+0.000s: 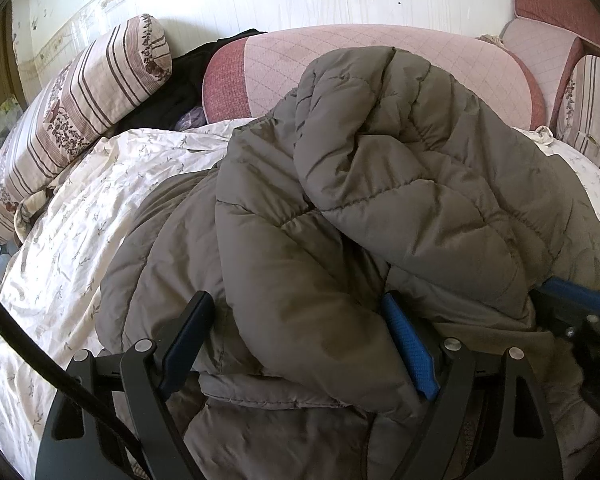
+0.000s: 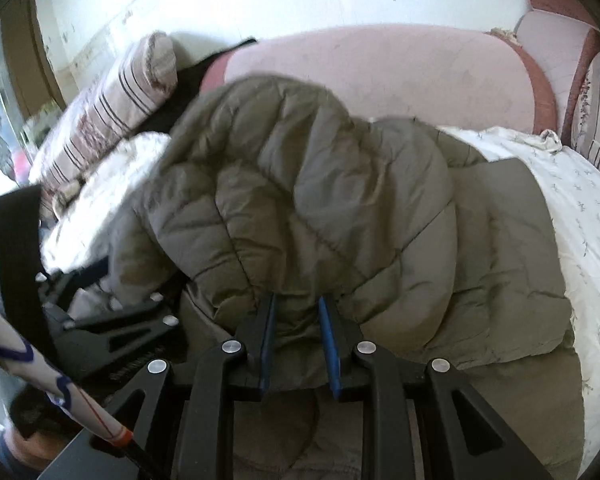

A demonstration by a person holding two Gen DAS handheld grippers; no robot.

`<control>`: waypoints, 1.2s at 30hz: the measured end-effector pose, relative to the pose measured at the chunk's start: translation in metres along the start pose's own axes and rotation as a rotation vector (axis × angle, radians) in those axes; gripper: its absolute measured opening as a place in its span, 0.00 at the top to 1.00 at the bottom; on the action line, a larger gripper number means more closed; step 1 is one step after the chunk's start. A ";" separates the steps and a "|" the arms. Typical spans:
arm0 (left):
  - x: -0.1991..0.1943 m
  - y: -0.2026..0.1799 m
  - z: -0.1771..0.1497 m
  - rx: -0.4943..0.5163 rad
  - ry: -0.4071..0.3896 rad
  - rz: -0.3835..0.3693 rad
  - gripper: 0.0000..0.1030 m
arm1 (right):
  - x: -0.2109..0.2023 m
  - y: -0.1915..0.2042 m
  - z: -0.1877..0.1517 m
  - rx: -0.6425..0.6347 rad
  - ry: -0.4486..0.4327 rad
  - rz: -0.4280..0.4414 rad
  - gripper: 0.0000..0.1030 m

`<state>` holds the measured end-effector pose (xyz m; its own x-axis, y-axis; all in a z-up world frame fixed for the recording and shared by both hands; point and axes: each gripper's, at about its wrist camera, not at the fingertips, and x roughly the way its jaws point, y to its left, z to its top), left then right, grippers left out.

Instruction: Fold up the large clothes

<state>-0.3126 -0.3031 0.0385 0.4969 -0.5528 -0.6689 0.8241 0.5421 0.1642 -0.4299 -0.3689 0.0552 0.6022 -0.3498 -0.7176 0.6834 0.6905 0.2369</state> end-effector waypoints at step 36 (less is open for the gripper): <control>-0.006 0.000 0.003 -0.007 -0.018 0.004 0.17 | -0.003 -0.005 0.001 0.030 0.012 0.006 0.72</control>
<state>-0.3141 -0.3016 0.0445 0.5050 -0.5621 -0.6549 0.8203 0.5487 0.1616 -0.4347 -0.3722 0.0563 0.6016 -0.3382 -0.7237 0.6919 0.6734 0.2605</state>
